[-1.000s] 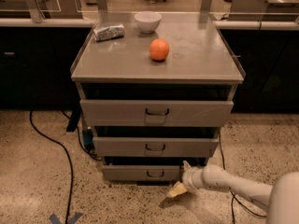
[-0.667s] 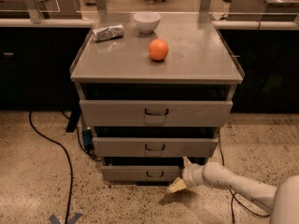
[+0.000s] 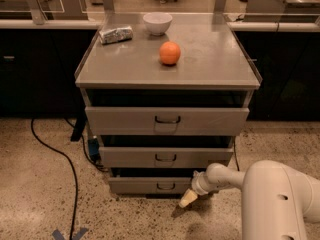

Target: Open bottom drawer

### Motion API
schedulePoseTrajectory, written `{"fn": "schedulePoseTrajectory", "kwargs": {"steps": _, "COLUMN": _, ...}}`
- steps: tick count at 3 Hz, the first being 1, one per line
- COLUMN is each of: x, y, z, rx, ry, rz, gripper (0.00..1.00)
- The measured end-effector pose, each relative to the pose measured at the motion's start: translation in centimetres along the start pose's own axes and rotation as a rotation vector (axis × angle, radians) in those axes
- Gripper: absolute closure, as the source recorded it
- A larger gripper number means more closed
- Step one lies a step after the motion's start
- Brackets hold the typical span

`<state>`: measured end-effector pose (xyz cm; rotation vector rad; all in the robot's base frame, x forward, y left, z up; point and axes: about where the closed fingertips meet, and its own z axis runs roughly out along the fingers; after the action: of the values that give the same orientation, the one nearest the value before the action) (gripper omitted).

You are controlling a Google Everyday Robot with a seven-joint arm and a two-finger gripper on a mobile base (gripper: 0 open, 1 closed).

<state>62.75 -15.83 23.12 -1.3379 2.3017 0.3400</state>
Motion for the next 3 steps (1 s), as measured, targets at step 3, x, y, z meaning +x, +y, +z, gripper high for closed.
{"fn": "schedulePoseTrajectory", "kwargs": {"steps": 3, "x": 1.8, "y": -0.4, "z": 5.0, "rx": -0.041, "ry": 0.019, "rz": 0.011, "gripper": 0.00}}
